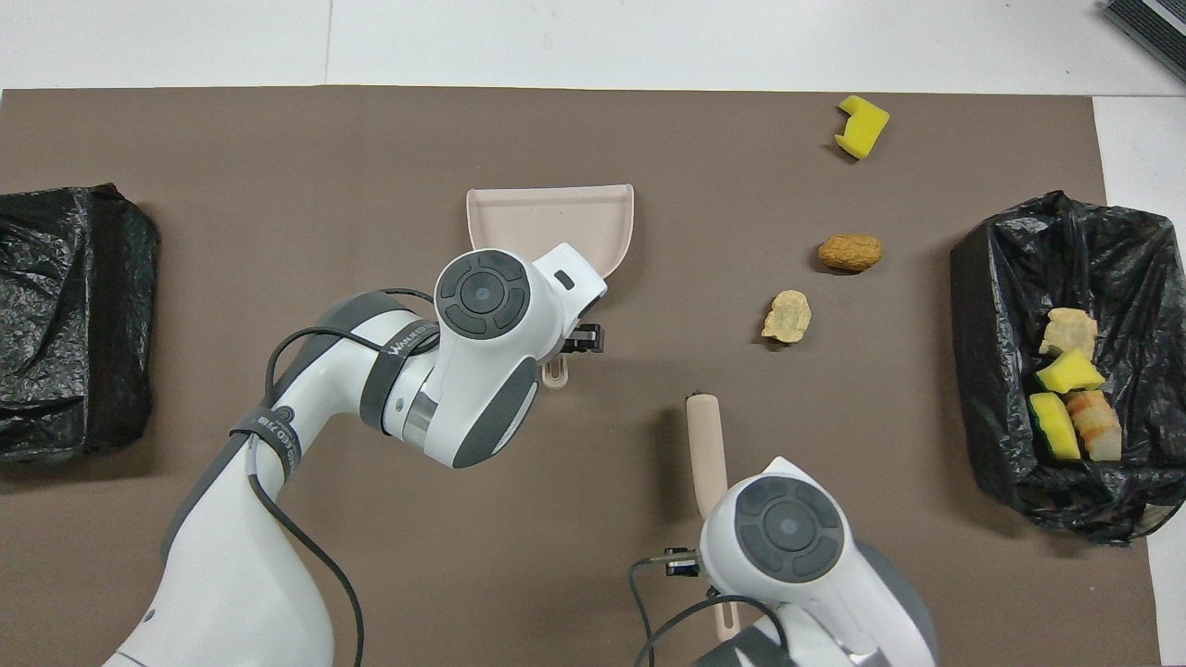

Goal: Sweep and dump trash in bin
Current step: 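Grasp the dustpan with the left gripper while the right gripper grasps the brush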

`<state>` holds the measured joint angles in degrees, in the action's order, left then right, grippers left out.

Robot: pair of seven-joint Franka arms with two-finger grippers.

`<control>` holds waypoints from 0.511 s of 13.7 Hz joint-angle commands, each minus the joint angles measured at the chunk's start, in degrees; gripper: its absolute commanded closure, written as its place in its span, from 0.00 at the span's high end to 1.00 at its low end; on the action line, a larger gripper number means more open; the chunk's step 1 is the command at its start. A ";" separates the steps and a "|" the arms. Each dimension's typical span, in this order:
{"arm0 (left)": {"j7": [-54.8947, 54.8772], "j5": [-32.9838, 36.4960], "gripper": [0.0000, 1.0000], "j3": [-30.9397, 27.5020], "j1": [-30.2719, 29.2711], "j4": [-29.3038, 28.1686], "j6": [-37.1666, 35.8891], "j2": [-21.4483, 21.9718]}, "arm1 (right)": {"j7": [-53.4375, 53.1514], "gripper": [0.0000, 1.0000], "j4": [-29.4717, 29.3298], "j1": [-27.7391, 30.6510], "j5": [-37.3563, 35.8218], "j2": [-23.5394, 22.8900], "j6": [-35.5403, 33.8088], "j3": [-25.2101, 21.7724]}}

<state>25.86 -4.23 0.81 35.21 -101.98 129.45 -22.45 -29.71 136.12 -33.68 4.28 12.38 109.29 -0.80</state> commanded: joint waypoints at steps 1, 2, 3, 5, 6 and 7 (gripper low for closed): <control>0.33 -0.17 0.86 -1.33 0.47 -0.33 1.42 0.03 | 6.66 0.00 -5.84 6.67 -5.40 -2.52 -3.90 0.80; 0.24 0.10 0.84 -1.33 0.12 -0.24 1.15 0.56 | 8.86 0.00 -8.73 9.48 -7.51 -4.88 -4.52 0.80; 0.24 0.19 0.75 -1.33 0.12 -0.32 1.33 0.56 | 10.36 0.00 -10.68 11.68 -8.92 -6.56 -4.35 0.80; 0.24 0.19 0.61 -1.33 0.38 -0.50 1.15 0.65 | 15.45 0.00 -16.20 16.25 -12.96 -11.04 -3.65 0.80; 0.24 0.19 0.54 -1.25 0.90 -0.59 1.15 0.56 | 18.52 0.00 -19.10 18.88 -15.15 -13.15 -3.47 0.98; 0.24 0.19 0.42 -1.33 1.00 -0.68 0.89 0.56 | 20.81 0.00 -22.61 20.39 -17.44 -15.43 -3.56 0.98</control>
<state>25.85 -4.21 0.07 35.22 -101.67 130.00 -22.63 -13.13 121.03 -16.58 -10.01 2.58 106.81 -0.75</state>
